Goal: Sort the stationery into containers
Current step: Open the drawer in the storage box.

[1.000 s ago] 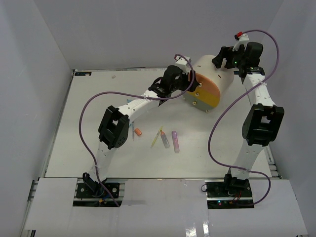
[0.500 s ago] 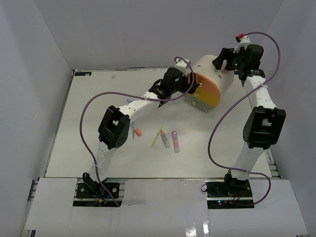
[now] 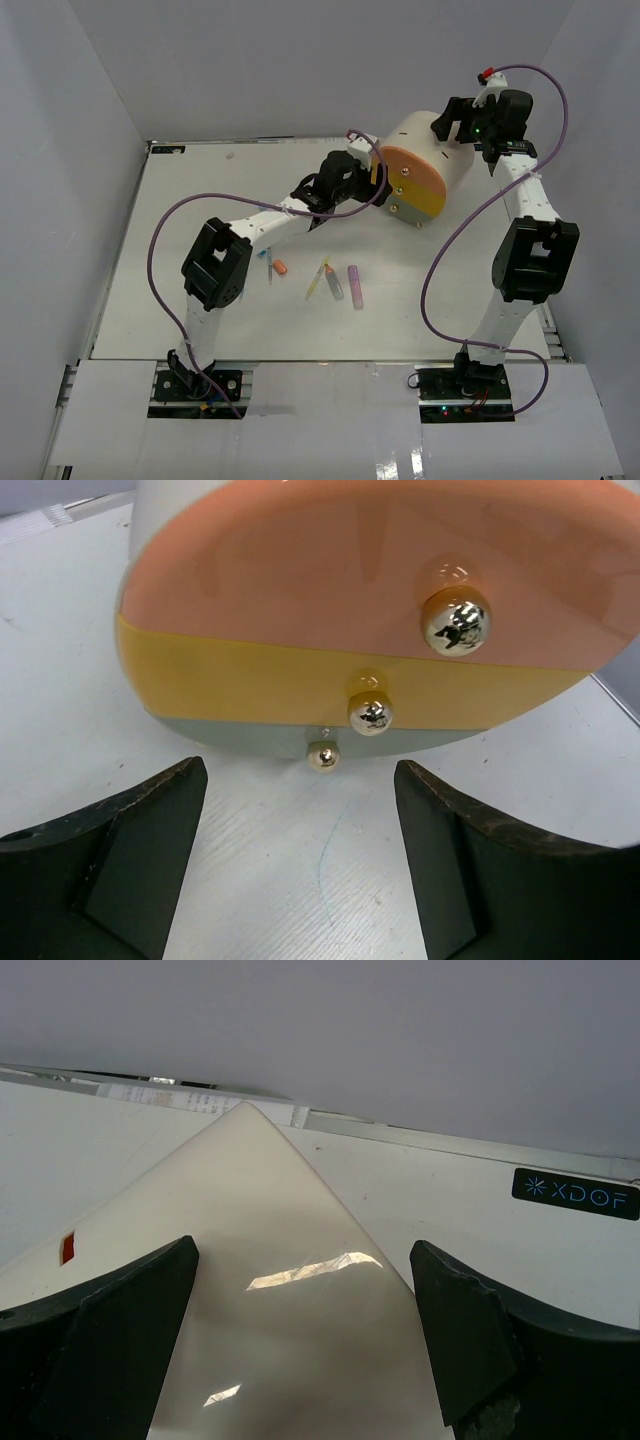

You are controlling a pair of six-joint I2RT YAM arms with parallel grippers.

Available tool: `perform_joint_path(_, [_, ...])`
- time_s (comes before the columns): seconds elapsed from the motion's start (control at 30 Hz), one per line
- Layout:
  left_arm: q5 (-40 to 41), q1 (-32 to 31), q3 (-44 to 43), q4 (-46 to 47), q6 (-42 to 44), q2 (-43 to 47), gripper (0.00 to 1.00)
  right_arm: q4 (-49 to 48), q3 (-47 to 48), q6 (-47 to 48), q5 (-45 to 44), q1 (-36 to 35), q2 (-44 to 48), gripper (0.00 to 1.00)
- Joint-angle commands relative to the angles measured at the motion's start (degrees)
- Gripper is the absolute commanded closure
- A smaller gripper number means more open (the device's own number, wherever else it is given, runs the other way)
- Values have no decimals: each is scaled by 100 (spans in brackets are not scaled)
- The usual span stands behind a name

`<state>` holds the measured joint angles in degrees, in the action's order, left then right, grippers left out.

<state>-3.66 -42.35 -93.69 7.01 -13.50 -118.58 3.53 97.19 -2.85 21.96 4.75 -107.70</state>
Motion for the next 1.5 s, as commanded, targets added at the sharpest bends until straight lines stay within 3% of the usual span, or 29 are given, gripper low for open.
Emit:
perform_joint_path(0.0, [-398, -37, -131, 240, 58, 135, 14, 227, -86, 13, -156, -1, 232, 8])
perform_joint_path(0.77, [-460, -195, -1397, 214, 172, -1132, 24, 227, -103, 4, -297, -1, 241, 8])
perform_joint_path(1.2, [-530, -195, -1819, 143, 348, -1466, 49, 218, -226, 66, -385, -9, 337, 7])
perform_joint_path(1.47, [-636, -195, -1846, 187, 400, -1466, 58, 201, -323, 92, -420, 34, 390, 8])
